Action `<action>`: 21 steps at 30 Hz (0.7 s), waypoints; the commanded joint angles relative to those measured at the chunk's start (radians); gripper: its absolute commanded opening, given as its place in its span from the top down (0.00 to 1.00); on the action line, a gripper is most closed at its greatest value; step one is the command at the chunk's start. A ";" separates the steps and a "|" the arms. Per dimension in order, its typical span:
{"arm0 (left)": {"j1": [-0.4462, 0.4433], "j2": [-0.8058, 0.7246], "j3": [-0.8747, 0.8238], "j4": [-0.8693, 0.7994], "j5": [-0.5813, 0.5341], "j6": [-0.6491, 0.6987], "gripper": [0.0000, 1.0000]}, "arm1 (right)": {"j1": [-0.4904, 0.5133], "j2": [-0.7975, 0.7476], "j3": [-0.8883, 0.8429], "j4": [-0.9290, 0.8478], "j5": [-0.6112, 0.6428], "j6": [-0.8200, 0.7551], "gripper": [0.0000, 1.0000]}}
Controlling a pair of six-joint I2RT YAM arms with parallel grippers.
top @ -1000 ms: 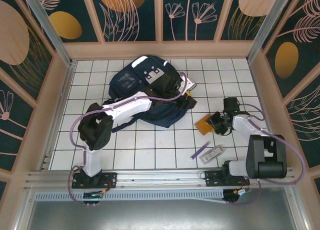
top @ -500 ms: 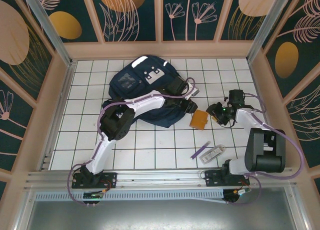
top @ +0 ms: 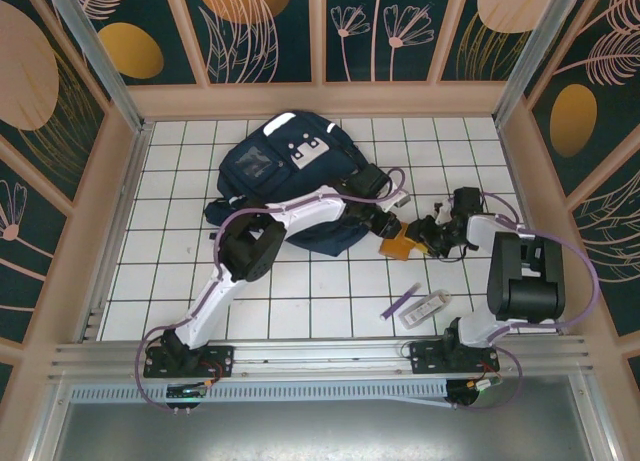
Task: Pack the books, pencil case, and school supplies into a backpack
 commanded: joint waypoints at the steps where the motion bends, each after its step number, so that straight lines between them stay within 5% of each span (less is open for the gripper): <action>1: 0.005 0.090 0.089 -0.112 0.002 0.022 0.84 | 0.013 0.030 -0.017 0.034 -0.071 -0.037 0.57; 9: 0.006 0.174 0.209 -0.180 0.025 0.035 0.98 | 0.019 0.028 -0.036 0.106 -0.159 -0.052 0.65; 15: 0.006 0.153 0.203 -0.184 0.000 0.036 1.00 | 0.014 -0.004 -0.074 0.163 -0.146 -0.025 0.77; 21: 0.006 0.032 0.349 -0.314 -0.243 0.025 0.76 | 0.002 -0.111 -0.057 0.103 -0.058 0.000 0.93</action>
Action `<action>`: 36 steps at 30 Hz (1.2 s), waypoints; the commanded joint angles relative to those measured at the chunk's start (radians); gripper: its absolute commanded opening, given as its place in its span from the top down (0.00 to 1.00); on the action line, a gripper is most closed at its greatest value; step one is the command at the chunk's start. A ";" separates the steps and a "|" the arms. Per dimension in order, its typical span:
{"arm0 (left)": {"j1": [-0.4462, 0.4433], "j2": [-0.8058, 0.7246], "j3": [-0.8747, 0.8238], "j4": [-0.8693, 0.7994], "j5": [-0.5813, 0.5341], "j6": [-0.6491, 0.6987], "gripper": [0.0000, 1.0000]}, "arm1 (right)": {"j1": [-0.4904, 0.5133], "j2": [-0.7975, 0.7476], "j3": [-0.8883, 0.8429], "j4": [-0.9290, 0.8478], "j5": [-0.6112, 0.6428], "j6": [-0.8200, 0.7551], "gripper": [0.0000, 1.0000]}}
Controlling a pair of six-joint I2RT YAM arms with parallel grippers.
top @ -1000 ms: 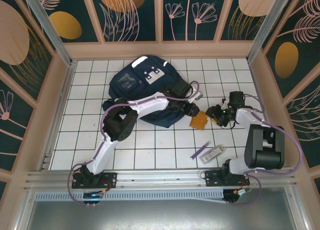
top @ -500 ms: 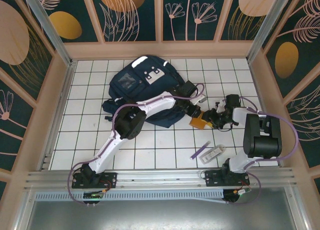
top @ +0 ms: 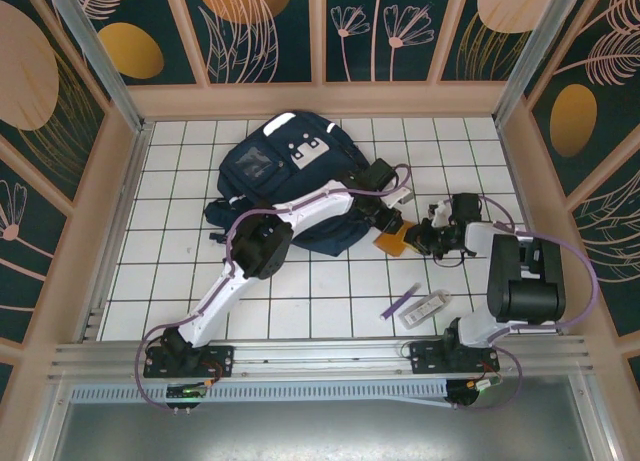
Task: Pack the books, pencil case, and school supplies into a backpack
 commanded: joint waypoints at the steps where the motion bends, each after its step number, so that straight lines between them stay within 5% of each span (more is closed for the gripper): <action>1: 0.004 -0.138 0.075 -0.102 -0.227 0.010 0.72 | -0.006 -0.094 0.019 -0.030 0.065 0.011 0.93; 7: 0.051 -0.377 -0.075 -0.019 -0.456 0.010 0.62 | -0.046 -0.216 0.102 -0.074 0.187 0.066 0.97; 10: 0.112 -0.380 -0.068 -0.148 -0.636 -0.044 0.58 | -0.055 -0.245 0.169 -0.085 0.211 0.076 0.97; 17: 0.161 -0.361 -0.200 -0.216 -0.469 0.100 0.49 | -0.056 -0.206 0.297 -0.113 0.193 0.065 0.97; 27: 0.142 -0.370 -0.370 -0.082 -0.287 0.164 0.30 | -0.056 -0.188 0.286 -0.091 0.167 0.087 0.98; 33: 0.096 -0.339 -0.416 -0.051 -0.528 0.193 0.31 | -0.056 -0.178 0.281 -0.075 0.162 0.097 0.98; 36: 0.095 -0.313 -0.398 -0.048 -0.673 0.163 0.42 | -0.054 -0.171 0.285 -0.068 0.155 0.103 0.98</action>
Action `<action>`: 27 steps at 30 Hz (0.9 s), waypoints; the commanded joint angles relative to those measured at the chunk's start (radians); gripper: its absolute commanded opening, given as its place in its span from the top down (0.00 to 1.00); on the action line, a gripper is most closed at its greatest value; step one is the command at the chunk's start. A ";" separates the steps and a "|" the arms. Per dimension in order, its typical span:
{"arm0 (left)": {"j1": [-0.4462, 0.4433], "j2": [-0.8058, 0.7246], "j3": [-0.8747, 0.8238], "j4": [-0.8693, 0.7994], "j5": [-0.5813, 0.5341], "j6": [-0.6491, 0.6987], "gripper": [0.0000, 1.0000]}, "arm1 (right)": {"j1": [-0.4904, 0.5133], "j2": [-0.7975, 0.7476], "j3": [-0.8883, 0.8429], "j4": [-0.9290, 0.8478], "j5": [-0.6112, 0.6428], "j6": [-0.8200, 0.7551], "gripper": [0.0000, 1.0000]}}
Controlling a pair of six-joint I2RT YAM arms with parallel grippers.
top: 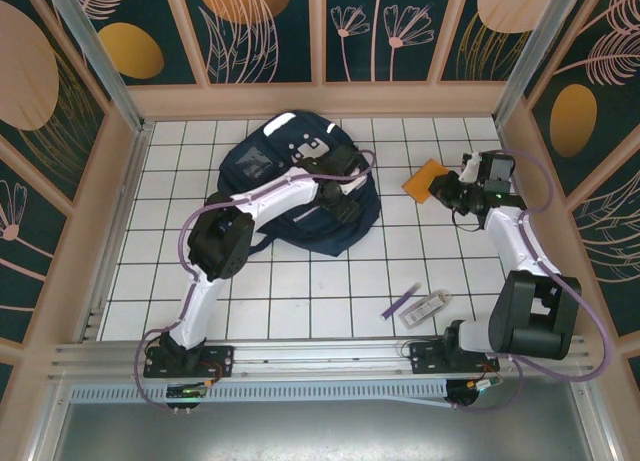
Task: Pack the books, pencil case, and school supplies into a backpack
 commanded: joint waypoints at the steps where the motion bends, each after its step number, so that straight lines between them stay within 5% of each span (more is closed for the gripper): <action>1: -0.005 0.027 0.010 0.007 -0.200 -0.003 0.51 | -0.001 0.010 0.001 0.021 -0.028 0.015 0.98; 4: -0.005 0.004 0.020 0.029 -0.233 -0.006 0.82 | -0.002 0.009 0.002 0.021 -0.031 0.014 0.98; 8: -0.005 -0.080 -0.010 0.106 -0.217 0.008 1.00 | -0.002 0.010 0.005 0.033 -0.069 0.006 0.98; 15: -0.006 -0.196 0.038 0.142 -0.243 0.052 1.00 | 0.026 0.057 -0.031 0.166 -0.357 0.037 0.98; 22: 0.000 -0.303 0.103 0.227 -0.402 0.120 1.00 | 0.185 0.156 0.026 0.174 -0.409 0.094 0.98; 27: -0.001 -0.355 0.133 0.309 -0.384 0.106 1.00 | 0.319 0.241 -0.024 0.489 -0.327 0.404 0.98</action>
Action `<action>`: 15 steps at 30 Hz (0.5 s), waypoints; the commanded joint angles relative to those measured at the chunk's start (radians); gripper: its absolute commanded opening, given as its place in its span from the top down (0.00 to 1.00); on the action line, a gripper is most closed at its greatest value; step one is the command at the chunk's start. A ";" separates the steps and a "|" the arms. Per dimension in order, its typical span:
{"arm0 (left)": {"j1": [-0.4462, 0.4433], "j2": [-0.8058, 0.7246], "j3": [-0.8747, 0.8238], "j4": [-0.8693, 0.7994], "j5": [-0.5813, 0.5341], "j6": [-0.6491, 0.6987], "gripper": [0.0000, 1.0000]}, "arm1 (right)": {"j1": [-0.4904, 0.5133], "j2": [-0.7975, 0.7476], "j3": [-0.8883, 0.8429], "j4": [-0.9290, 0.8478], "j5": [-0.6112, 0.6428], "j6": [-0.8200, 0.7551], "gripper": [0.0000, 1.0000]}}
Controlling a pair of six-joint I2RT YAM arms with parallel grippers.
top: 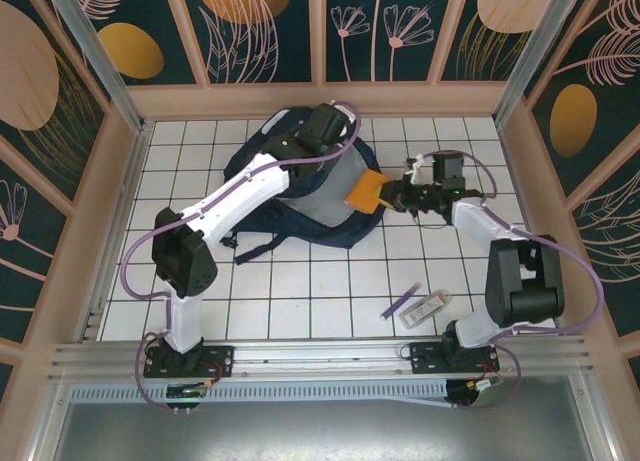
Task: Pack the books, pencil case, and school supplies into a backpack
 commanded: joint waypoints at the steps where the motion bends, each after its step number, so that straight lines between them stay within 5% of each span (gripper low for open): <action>1: -0.012 -0.098 0.049 0.213 0.006 0.015 1.00 | 0.073 0.076 -0.010 0.325 0.027 0.273 0.98; 4: -0.012 -0.129 0.015 0.269 0.100 0.012 1.00 | 0.155 0.198 0.063 0.511 0.096 0.405 0.96; 10: -0.012 -0.162 -0.031 0.314 0.199 -0.027 1.00 | 0.273 0.467 0.293 0.519 0.341 0.421 0.97; 15: -0.012 -0.173 -0.037 0.312 0.239 -0.071 1.00 | 0.287 0.635 0.463 0.605 0.375 0.482 0.97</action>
